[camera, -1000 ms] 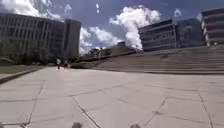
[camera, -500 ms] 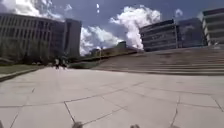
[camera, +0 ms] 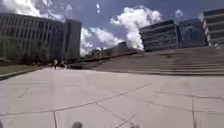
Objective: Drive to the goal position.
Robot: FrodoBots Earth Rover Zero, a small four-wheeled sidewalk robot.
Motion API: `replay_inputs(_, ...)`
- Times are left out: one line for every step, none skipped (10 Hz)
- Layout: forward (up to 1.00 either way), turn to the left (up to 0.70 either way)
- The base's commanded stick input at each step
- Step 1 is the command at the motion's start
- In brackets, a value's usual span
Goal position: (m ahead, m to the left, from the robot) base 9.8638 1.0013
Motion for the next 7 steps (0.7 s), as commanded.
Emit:
replay_inputs(0.70, 0.22)
replay_inputs(0.70, 0.08)
replay_inputs(0.70, 0.00)
replay_inputs(0.70, 0.00)
replay_inputs(0.70, 0.00)
replay_inputs(0.70, 0.00)
replay_inputs(0.70, 0.00)
